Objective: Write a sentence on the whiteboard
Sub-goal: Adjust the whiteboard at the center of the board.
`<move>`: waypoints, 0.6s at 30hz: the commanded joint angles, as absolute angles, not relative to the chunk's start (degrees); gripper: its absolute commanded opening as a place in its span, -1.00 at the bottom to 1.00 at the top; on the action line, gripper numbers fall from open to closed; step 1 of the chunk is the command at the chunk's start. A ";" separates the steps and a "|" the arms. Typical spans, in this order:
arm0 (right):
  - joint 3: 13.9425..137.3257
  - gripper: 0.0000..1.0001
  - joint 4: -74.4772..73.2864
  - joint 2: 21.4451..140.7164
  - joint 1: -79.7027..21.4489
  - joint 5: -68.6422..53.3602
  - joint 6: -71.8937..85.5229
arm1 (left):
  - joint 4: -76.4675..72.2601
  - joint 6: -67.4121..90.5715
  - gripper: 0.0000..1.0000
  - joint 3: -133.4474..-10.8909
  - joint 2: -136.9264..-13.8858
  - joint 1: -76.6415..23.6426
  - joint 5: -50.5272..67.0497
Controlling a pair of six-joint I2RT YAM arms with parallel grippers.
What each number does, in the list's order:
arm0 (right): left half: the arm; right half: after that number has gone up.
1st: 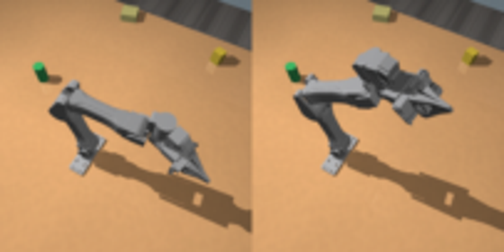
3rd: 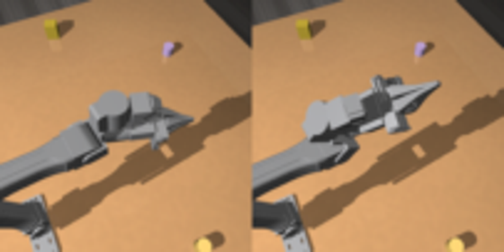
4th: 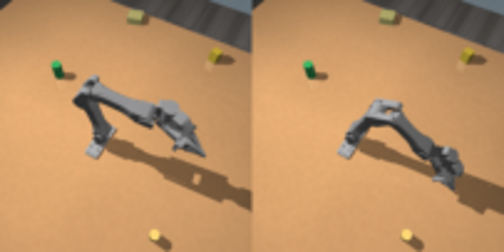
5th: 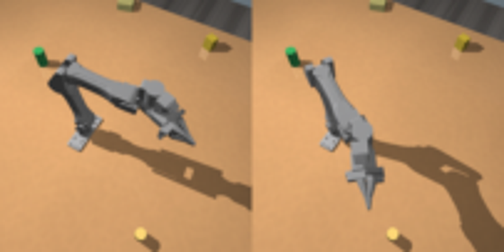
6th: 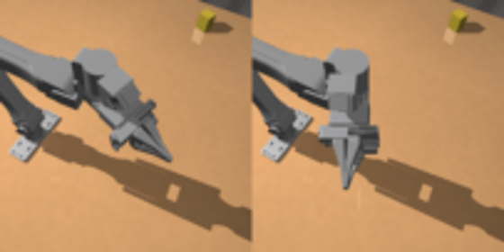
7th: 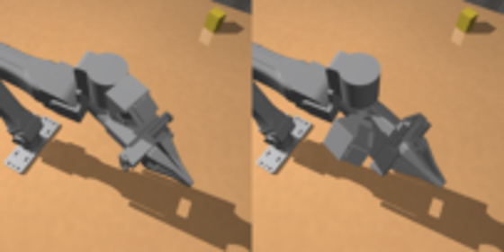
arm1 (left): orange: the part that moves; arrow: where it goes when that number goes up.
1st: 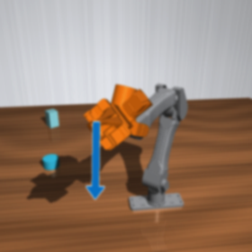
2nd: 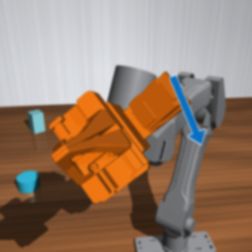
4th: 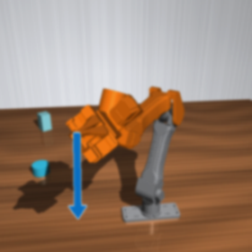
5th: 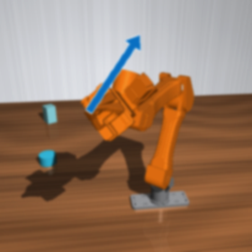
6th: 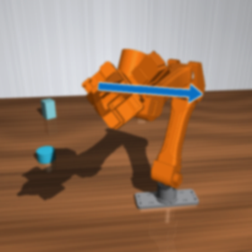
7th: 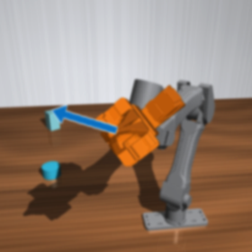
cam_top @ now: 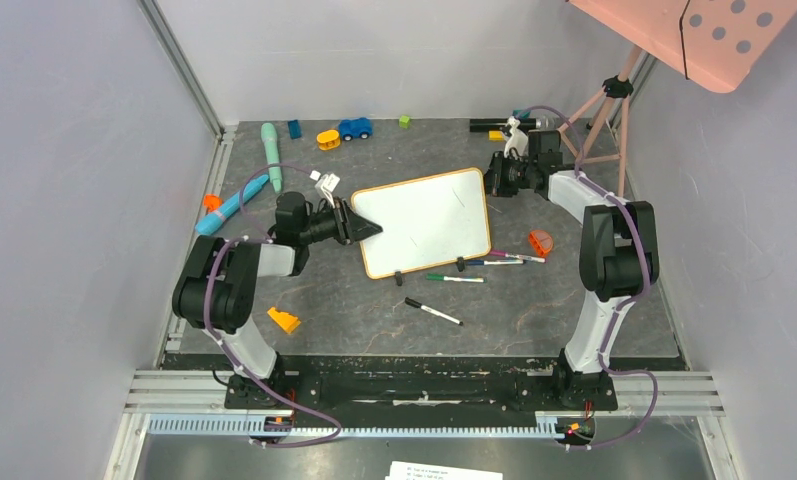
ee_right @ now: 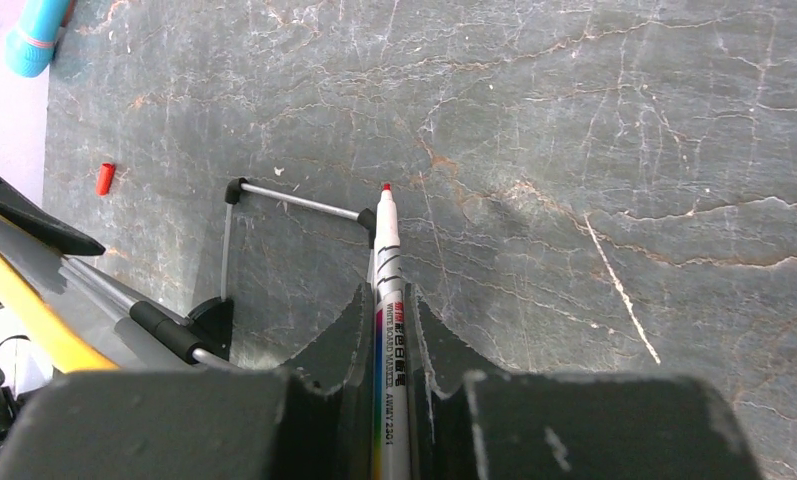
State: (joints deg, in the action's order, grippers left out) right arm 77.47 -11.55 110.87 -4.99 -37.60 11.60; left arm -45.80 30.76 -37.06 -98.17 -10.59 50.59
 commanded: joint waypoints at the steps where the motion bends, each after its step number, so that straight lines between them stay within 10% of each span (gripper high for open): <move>1: 76.55 -1.00 -8.18 110.57 -5.71 -40.23 12.99 | -45.00 27.77 -0.29 -36.96 -95.83 -10.28 53.76; 18: 72.38 -1.00 -8.39 107.04 -6.03 -41.74 12.33 | -43.15 27.28 -0.54 -38.33 -97.41 -10.94 54.98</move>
State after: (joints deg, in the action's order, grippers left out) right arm 73.97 -9.39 110.74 -5.08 -37.78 12.40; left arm -44.71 30.13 -37.12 -97.54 -10.13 54.57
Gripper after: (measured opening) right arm 0.120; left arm 0.252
